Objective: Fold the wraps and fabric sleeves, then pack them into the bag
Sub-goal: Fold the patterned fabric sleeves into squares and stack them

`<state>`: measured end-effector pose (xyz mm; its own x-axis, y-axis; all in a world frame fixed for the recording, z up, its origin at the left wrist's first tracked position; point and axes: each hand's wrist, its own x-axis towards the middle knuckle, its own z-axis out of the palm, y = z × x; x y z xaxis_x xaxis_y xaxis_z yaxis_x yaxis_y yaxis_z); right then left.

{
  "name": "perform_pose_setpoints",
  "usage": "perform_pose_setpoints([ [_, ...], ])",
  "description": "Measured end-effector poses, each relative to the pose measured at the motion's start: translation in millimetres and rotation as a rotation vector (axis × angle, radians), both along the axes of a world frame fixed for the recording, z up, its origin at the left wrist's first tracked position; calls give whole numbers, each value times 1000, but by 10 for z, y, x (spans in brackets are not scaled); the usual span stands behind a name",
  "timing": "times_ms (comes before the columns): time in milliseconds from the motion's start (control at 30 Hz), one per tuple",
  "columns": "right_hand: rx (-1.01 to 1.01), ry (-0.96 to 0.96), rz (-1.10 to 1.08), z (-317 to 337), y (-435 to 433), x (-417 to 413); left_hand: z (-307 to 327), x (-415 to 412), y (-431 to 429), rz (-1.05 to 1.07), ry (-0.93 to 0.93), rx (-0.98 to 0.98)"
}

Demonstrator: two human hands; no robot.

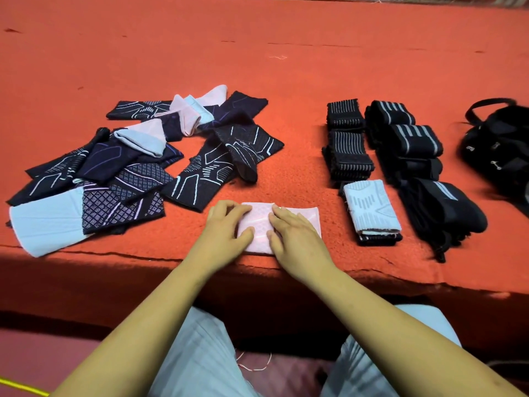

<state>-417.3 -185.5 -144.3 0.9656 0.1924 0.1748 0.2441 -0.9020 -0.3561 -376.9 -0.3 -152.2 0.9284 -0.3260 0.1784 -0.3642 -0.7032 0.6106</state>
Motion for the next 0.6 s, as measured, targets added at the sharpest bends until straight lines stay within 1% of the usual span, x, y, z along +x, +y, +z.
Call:
perform_pose_setpoints([
  [100,52,15,-7,22,-16,2,94,22,-64,96,16,-15],
  [167,101,31,-15,25,-24,19,191,31,-130,129,74,-107],
  [233,151,49,-26,19,-32,30,277,42,-185,170,186,-265],
  [333,247,68,-66,34,-49,19,381,21,-255,196,373,-616],
  [400,321,0,-112,41,-91,8,439,-28,-326,169,432,-776],
  [433,354,-38,-132,57,-110,-3,456,-54,-366,140,442,-809],
  [467,409,-39,-147,70,-130,-8,464,-81,-409,109,450,-816],
  [500,491,-2,-163,109,-143,-18,467,-99,-454,82,460,-816],
  [533,608,63,-190,162,-162,-26,467,-105,-496,63,474,-821],
  [600,914,213,-304,318,-202,-50,475,-101,-577,45,504,-843],
])
